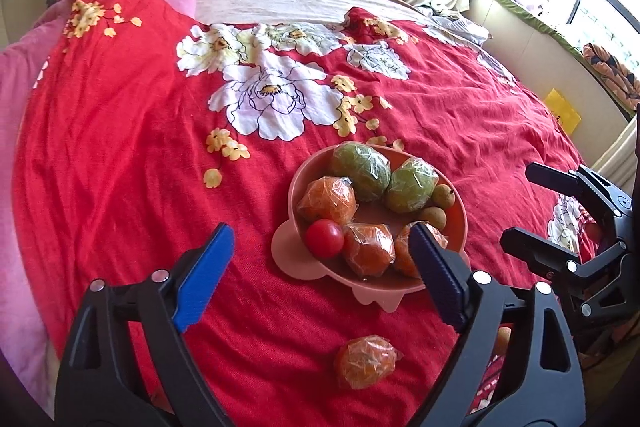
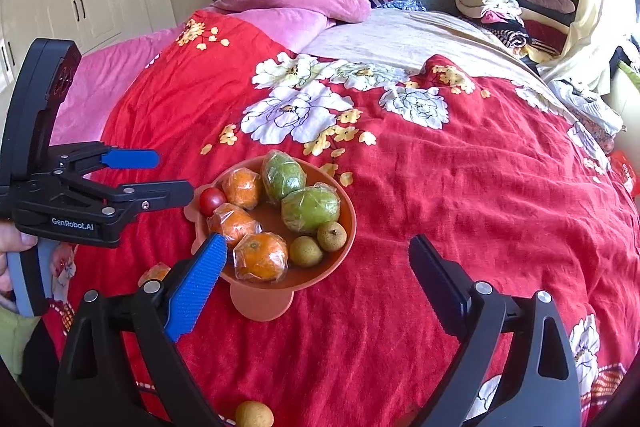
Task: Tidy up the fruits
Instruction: 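Withdraw both open grippers from the bowl toward the loose fruits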
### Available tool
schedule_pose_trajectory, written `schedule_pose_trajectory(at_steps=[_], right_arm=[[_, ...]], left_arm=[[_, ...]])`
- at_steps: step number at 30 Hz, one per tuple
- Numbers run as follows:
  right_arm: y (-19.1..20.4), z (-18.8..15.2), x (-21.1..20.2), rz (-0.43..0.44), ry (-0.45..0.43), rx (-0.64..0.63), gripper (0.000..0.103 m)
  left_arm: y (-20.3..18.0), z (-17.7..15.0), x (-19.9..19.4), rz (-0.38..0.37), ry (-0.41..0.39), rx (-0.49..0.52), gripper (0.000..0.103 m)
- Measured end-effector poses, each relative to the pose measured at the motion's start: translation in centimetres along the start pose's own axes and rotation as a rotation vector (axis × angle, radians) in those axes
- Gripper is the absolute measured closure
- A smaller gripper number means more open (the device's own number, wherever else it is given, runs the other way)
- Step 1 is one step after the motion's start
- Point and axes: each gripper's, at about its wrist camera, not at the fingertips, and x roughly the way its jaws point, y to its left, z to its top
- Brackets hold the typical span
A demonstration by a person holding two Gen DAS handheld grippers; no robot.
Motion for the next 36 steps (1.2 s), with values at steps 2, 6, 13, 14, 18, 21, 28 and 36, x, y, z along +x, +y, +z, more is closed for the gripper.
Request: schedule_pose_trajectory(at_steps=[2, 6, 13, 14, 18, 21, 28, 36], right_arm=[[0.0, 0.0, -0.4, -0.005, -0.006, 0.001, 0.010], [0.2, 0.0, -1.1, -0.011, -0.019, 0.002, 0.009], [0.4, 0.0, -2.5, -0.016, -0.041, 0.003, 0.008], [0.5, 0.0, -2.7, -0.017, -0.043, 0.002, 0.007], [0.9, -0.1, -3.7, -0.023, -0.054, -0.002, 0.007], [1.1, -0.2, -4.4, -0.026, -0.066, -0.005, 0.007], [1.4, -0.3, -5.6, -0.024, -0.085, -0.007, 0.006], [1.7, -0.8, -6.7, -0.026, -0.092, -0.011, 0.005]], left_arm=[[-0.1, 0.0, -0.5, 0.006, -0.007, -0.001, 0.016], [-0.3, -0.1, -1.2, 0.010, -0.017, -0.004, 0.011], [-0.8, -0.2, -2.5, 0.025, -0.037, -0.006, 0.010], [-0.9, -0.3, -2.8, 0.024, -0.041, -0.007, 0.010], [-1.3, -0.5, -3.8, 0.020, -0.057, -0.007, 0.010], [-1.5, -0.7, -4.4, 0.017, -0.064, -0.004, 0.010], [-2.0, -1.0, -5.3, 0.020, -0.076, 0.004, 0.010], [-2.6, -1.6, -6.5, 0.012, -0.090, 0.013, 0.010]])
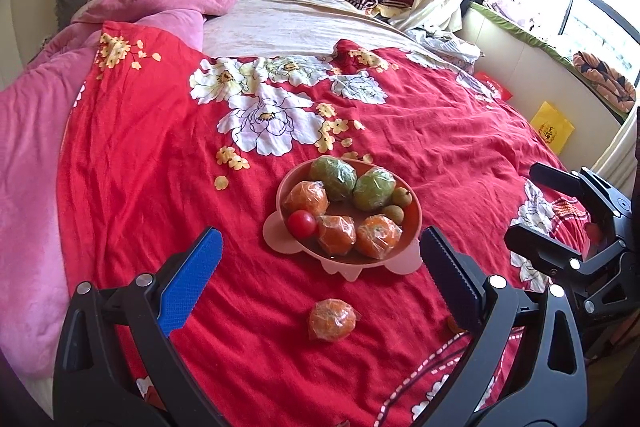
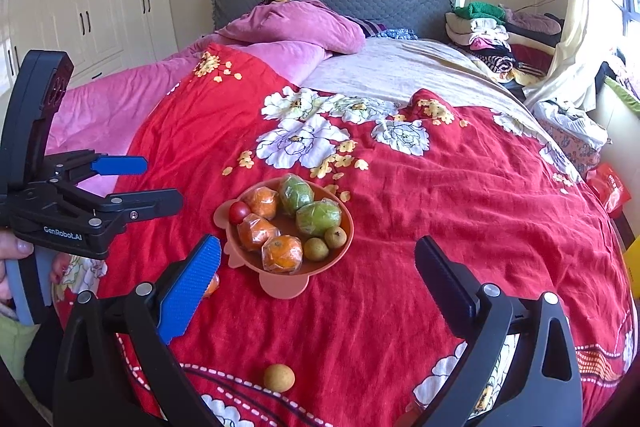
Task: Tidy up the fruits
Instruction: 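Withdraw both open grippers from the bowl toward the loose fruits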
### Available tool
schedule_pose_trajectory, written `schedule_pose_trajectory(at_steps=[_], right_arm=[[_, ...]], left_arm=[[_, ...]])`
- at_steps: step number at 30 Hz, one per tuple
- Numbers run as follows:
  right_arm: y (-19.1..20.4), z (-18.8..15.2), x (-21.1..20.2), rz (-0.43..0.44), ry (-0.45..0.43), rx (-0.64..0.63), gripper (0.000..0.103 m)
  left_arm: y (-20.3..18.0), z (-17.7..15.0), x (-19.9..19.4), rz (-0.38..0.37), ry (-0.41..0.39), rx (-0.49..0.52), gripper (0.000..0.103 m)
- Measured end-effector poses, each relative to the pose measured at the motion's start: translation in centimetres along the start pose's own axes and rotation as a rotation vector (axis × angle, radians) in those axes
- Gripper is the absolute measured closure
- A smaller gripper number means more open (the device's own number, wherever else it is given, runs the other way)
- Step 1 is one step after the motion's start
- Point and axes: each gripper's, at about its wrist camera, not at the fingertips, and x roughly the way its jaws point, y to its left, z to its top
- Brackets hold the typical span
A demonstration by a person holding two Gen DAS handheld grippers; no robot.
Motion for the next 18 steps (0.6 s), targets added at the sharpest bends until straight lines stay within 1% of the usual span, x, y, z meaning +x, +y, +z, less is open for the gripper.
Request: schedule_pose_trajectory(at_steps=[9, 18], right_arm=[[0.3, -1.1, -0.8, 0.001, 0.011, -0.014, 0.005], [-0.2, -3.1, -1.0, -0.001, 0.048, -0.017, 0.005]], left_arm=[[-0.6, -1.1, -0.9, 0.004, 0.009, 0.018, 0.010], [-0.6, -2.7, -1.2, 0.013, 0.029, 0.023, 0.010]])
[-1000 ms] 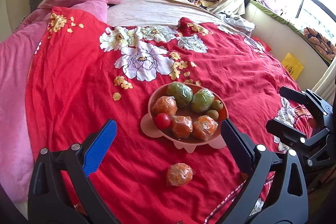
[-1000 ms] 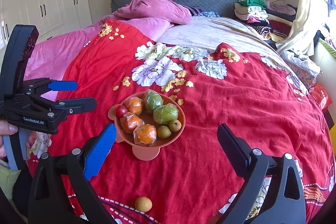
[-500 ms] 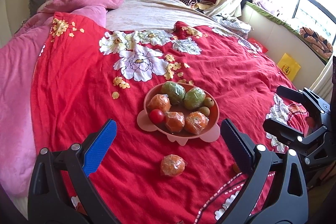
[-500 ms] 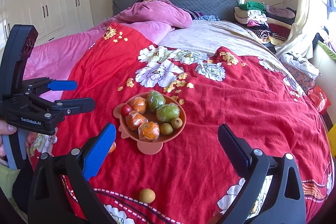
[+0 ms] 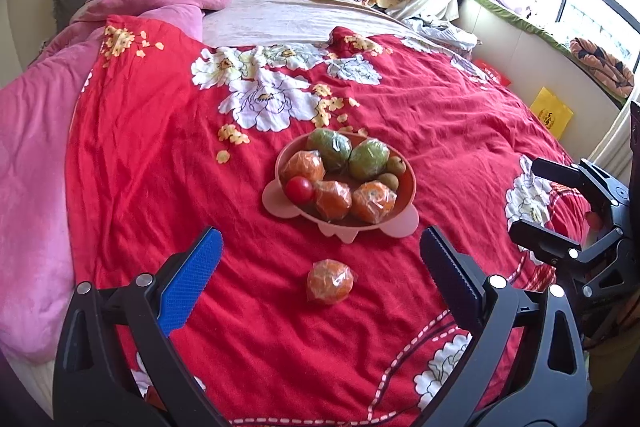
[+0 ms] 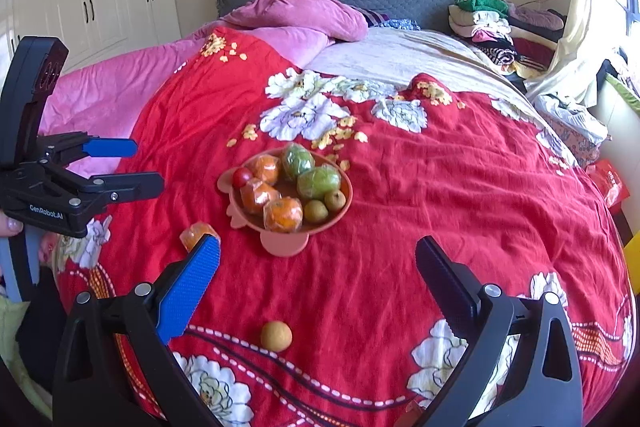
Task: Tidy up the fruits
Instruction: 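Withdraw both open grippers from the bowl toward the loose fruits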
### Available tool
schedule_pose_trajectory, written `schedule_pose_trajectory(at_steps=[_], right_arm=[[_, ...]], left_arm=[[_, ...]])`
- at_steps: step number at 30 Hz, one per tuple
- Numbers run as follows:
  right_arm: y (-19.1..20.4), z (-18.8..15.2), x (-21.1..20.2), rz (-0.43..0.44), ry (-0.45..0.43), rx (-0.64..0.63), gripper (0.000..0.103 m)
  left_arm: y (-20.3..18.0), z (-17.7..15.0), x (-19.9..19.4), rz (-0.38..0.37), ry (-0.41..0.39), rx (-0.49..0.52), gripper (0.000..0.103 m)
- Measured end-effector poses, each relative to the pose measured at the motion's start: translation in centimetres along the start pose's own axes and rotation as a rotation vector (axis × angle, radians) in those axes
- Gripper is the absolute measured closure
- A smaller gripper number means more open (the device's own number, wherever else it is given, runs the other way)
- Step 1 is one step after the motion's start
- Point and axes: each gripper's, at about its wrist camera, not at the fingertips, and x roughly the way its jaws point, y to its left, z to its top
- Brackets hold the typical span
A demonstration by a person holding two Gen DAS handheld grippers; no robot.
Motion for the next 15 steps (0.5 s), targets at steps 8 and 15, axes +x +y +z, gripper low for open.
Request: schedule_pose_trajectory(at_steps=[8, 15], right_arm=[[0.1, -1.6, 0.2, -0.001, 0.034, -0.008, 0.005], [0.5, -2.8, 0.7, 0.006, 0.062, -0.011, 0.005]], left_arm=[[0.0, -1.4, 0.5, 0.010, 0.022, -0.005, 0.010], [-0.3, -2.4, 1.2, 0.018, 0.040, 0.001, 0.010]])
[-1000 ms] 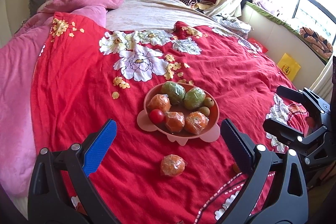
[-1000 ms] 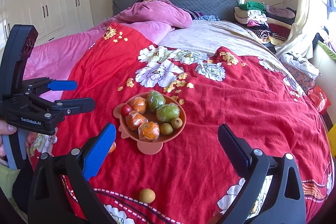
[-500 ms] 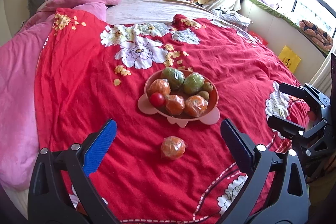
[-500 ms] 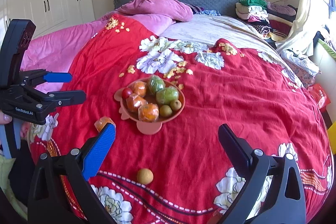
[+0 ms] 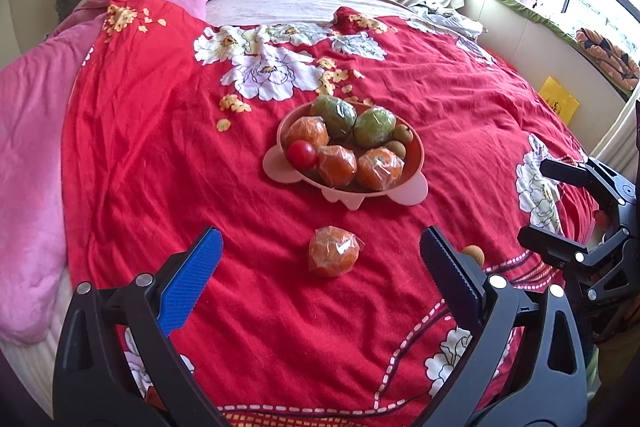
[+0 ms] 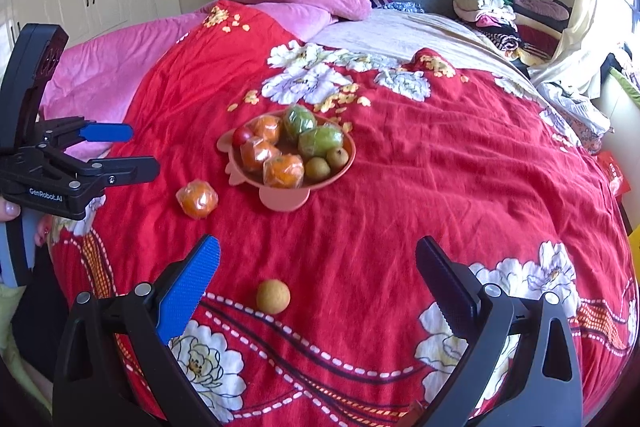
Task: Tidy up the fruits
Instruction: 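Withdraw both open grippers from the bowl toward the loose fruits, then close the left gripper on the wrapped orange while the right grasps a brown kiwi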
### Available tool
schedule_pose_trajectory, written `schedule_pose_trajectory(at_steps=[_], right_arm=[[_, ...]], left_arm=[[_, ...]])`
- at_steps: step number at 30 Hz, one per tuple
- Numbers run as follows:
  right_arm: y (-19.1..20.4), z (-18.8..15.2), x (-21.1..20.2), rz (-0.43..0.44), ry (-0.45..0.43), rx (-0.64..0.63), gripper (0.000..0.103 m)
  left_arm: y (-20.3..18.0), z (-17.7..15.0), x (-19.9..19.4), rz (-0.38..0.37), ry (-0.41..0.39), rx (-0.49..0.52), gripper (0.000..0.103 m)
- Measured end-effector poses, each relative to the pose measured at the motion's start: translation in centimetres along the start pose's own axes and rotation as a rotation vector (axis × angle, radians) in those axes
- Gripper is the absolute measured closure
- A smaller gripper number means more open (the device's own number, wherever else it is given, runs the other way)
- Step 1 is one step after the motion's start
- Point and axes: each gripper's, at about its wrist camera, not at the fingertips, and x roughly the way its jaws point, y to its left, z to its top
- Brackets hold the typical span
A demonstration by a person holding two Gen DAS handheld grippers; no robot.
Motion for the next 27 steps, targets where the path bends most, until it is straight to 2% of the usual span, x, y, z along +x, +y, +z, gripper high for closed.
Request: schedule_pose_trajectory(at_steps=[20, 24, 26, 27], right_arm=[[1.9, -2.3, 1.8, 0.039, 0.064, -0.018, 0.005], [2.2, -2.8, 2.6, 0.054, 0.085, -0.018, 0.008], [2.3, -3.0, 3.2, 0.069, 0.106, -0.017, 0.035], [2.3, -3.1, 3.4, 0.079, 0.114, -0.016, 0.038]], left_arm=[[-0.5, -2.2, 1.9, 0.006, 0.051, 0.011, 0.010], [-0.6, -2.4, 2.5, 0.009, 0.061, 0.017, 0.010], [-0.6, -2.5, 2.8, 0.010, 0.065, 0.013, 0.010], [-0.6, -2.5, 3.0, 0.008, 0.066, 0.012, 0.010]])
